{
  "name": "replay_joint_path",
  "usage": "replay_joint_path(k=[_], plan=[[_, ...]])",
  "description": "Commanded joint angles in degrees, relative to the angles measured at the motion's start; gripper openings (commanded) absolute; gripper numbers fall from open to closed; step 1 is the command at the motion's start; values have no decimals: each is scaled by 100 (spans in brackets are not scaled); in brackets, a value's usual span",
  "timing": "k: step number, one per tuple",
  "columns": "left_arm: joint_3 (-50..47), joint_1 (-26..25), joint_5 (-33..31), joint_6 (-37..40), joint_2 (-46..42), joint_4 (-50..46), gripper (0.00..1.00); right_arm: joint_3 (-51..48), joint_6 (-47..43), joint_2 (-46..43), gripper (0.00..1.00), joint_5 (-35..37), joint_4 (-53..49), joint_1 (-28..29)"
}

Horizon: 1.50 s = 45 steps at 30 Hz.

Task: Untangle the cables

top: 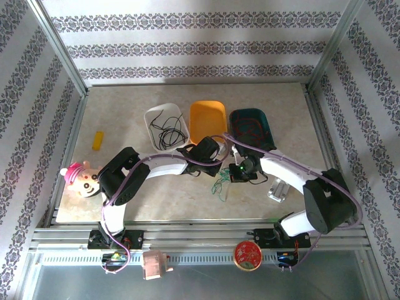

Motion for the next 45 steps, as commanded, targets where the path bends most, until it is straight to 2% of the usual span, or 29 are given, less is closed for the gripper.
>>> replay_joint_path(k=[1,11,16,20,25,31,32,33,36,39,42,45], plan=[[-140,124,-391,-176,-64,150,0,-34,100,-411,3,387,-124,-301],[-1212,413,-691,-513,-911,209,0,-466,657,-1369,4,843,-132,-1571],[-1767,576,-759,-686,-1404,302,0,-633,829,-1573,4,1046,-168,-1902],[-2143,708,-439,-675,-1841,572,0,-674,789,-1423,4,859,-155,-1978],[-2358,717,453,-368,-2347,1023,0,-725,818,-1189,5,481,-15,-1923],[-2127,743,962,-51,-2587,811,0,-780,929,-1003,5,378,154,-1923],[-2099,743,967,-15,-2596,769,6,-780,942,-985,5,339,181,-1916],[-2051,739,939,22,-2588,686,22,-780,938,-977,5,282,213,-1917],[-2037,743,759,72,-2542,577,50,-772,947,-972,5,174,271,-1888],[-2056,743,683,54,-2490,556,55,-776,963,-984,5,146,302,-1871],[-2105,743,734,-16,-2463,614,50,-781,956,-1008,5,138,315,-1874],[-2140,743,753,-70,-2444,691,50,-780,947,-1008,5,139,331,-1853]])
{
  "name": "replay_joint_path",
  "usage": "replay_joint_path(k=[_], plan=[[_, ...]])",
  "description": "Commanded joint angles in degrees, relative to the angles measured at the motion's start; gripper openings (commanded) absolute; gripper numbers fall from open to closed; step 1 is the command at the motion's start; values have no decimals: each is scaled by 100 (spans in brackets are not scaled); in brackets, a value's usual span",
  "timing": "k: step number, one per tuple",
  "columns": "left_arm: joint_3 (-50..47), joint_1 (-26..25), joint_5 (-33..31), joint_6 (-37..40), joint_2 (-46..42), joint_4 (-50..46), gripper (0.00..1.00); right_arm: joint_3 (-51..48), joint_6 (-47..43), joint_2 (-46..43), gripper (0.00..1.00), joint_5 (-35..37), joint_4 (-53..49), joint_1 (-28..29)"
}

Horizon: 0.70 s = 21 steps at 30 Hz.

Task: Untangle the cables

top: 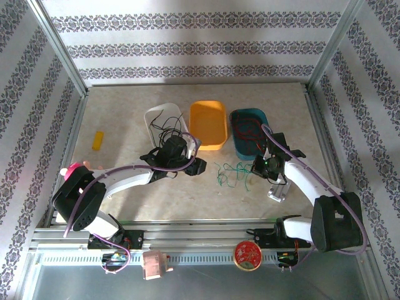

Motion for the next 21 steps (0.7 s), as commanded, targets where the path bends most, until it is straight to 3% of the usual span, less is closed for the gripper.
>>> replay_joint_path(k=[1,7,10,13,16,21], plan=[[-58,0,-27,19,10,-77,51,-43,26,-55,5,172,-50,72],[206,-135,186,-40,515,-100,58,-26,79,-77,5,266,-48,175],[512,-373,142,-84,964,-156,73,-35,80,-86,5,276,-46,183],[817,-600,34,-116,1372,-210,80,-46,63,-112,5,281,-54,177],[1165,-750,-133,1,1701,-429,77,-70,45,-156,5,310,-65,177],[1625,-800,-29,104,2171,-646,58,-88,-7,-183,5,332,-99,183]])
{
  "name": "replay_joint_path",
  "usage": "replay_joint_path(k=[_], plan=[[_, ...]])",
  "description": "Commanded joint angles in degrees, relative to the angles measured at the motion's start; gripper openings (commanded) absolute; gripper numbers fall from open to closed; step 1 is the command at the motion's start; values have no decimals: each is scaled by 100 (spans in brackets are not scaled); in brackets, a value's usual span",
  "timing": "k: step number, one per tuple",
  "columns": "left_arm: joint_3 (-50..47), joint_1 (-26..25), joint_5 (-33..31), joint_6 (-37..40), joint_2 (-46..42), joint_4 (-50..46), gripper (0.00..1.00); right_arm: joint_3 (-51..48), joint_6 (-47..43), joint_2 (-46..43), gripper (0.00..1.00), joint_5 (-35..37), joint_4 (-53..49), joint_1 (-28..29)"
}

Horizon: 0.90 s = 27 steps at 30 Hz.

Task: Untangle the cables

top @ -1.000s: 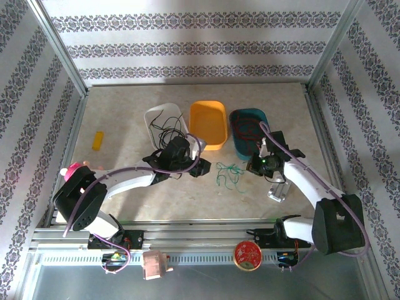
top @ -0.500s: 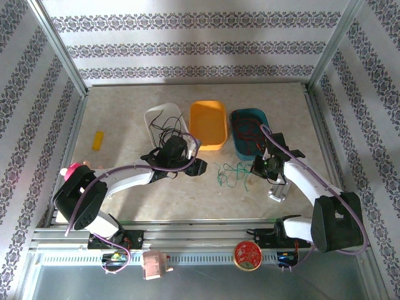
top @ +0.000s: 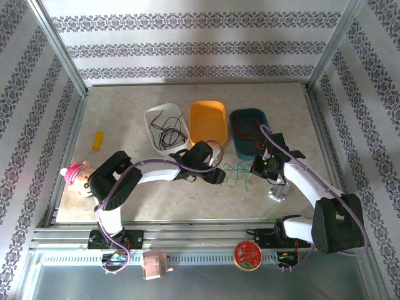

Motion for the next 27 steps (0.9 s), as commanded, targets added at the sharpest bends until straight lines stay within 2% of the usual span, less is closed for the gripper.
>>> replay_joint_path(k=[1,4,6,8,10,12,13,14,16,19,21,23,27], plan=[[367,-37,-76,110,276,-435,54,-70,-17,-104,5,155,-106,67],[588,-46,-73,133,447,-748,33,-83,-20,-182,5,189,-132,65],[543,-46,-108,139,420,-796,16,-118,-8,-240,5,208,-133,63],[438,-46,-172,129,321,-783,7,-151,-20,-266,6,216,-133,67],[299,-42,-259,128,141,-774,0,-172,-48,-267,12,146,-118,74],[159,-41,-349,147,-135,-775,0,-158,-114,-267,26,32,-115,98],[67,-42,-386,157,-308,-754,0,-133,-154,-279,39,-19,-124,147],[0,-46,-426,171,-466,-736,0,-107,-202,-300,46,-49,-132,206],[-126,-37,-638,181,-815,-746,0,-25,-219,-428,53,197,-217,435],[-162,-37,-996,224,-1166,-859,0,111,-221,-715,55,794,-287,873],[-120,-29,-1097,260,-1282,-918,0,190,-354,-870,56,832,-186,1185],[-71,-21,-1130,269,-1342,-929,0,278,-619,-936,55,492,-5,1480],[1,62,-1091,185,-1384,-892,0,371,-1189,-975,54,-879,376,2038]])
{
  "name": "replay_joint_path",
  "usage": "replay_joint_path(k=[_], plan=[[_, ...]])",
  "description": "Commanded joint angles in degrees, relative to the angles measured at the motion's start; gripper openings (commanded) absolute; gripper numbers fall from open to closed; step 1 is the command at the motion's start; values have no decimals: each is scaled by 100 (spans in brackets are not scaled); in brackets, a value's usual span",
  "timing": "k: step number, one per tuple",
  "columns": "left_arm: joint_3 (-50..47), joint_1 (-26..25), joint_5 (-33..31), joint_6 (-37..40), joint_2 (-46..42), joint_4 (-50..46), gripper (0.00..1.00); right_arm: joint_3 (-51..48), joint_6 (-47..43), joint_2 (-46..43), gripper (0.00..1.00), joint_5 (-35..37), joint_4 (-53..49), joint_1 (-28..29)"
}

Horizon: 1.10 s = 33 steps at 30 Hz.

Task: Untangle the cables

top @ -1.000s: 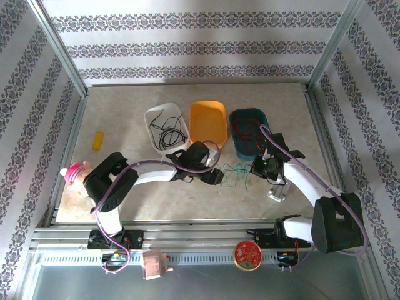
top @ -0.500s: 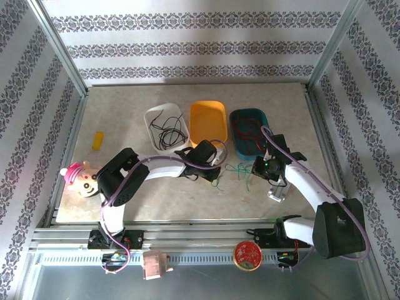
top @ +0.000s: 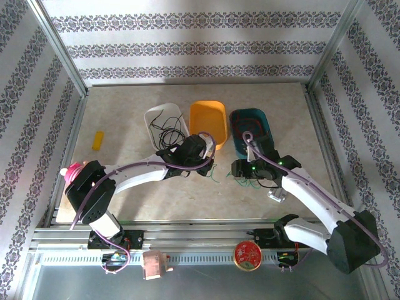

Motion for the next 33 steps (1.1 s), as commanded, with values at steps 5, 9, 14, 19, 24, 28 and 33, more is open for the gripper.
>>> replay_joint_path(k=[5,9,14,19,24,28,33], plan=[[109,186,160,-115,-139,11,0,159,-637,34,54,-1807,568,569],[135,198,377,-142,-232,62,0,338,-768,403,54,-1940,503,731],[142,213,421,-174,-416,88,0,623,-957,962,53,-2199,479,865],[84,270,475,-203,-657,185,0,812,-1010,1325,28,-2063,397,904],[-33,360,289,-196,-801,115,0,566,-756,935,0,-1623,644,595],[-242,564,86,-327,-964,171,0,295,-562,565,0,-1653,670,96],[-535,1042,461,-679,-1189,574,0,109,-399,333,0,-1635,731,-136]])
